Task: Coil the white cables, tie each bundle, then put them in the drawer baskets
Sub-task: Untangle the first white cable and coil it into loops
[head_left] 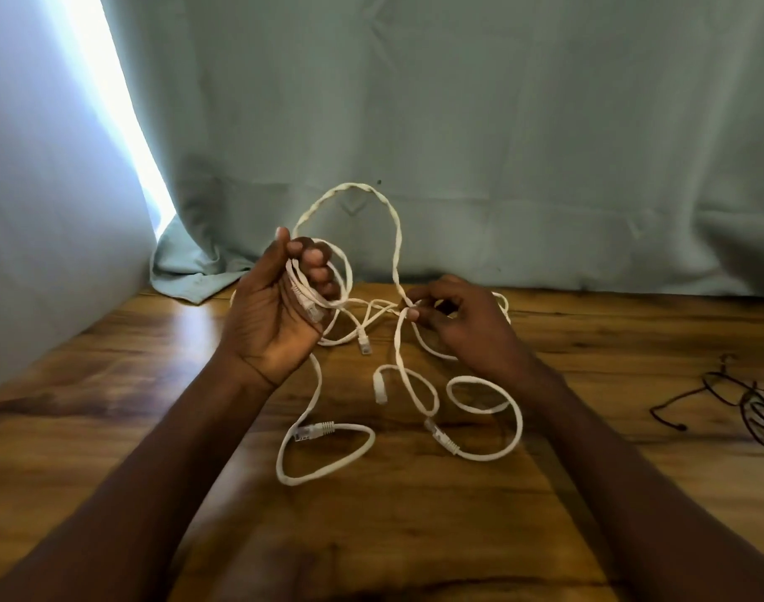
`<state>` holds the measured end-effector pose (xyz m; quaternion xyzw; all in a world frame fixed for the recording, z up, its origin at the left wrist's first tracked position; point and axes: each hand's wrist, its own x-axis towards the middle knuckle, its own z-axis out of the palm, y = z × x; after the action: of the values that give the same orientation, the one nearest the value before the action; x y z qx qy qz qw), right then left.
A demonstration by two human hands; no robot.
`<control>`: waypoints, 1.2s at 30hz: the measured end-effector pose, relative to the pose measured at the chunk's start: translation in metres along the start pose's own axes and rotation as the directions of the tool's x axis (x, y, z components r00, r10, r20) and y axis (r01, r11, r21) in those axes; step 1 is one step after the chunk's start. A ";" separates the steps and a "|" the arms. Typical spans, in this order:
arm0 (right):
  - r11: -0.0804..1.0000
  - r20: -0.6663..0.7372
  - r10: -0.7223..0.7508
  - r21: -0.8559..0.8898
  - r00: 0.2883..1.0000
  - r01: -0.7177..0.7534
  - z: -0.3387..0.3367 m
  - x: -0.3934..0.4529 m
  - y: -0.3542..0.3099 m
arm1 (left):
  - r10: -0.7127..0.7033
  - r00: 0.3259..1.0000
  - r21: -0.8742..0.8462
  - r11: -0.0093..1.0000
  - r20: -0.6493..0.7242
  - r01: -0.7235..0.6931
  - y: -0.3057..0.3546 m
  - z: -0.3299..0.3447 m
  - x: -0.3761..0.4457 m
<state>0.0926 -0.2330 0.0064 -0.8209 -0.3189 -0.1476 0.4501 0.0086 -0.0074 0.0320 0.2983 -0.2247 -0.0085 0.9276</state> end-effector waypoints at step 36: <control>0.734 -0.132 0.338 -0.582 0.932 -0.349 -0.024 -0.009 0.055 | 0.496 0.795 -0.416 0.679 -0.348 -0.605 0.082 -0.062 -0.015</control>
<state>0.1226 -0.2778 -0.0206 -0.9634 -0.0950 -0.1619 0.1912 0.0114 0.0962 0.0273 -0.0395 -0.1960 0.2447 0.9487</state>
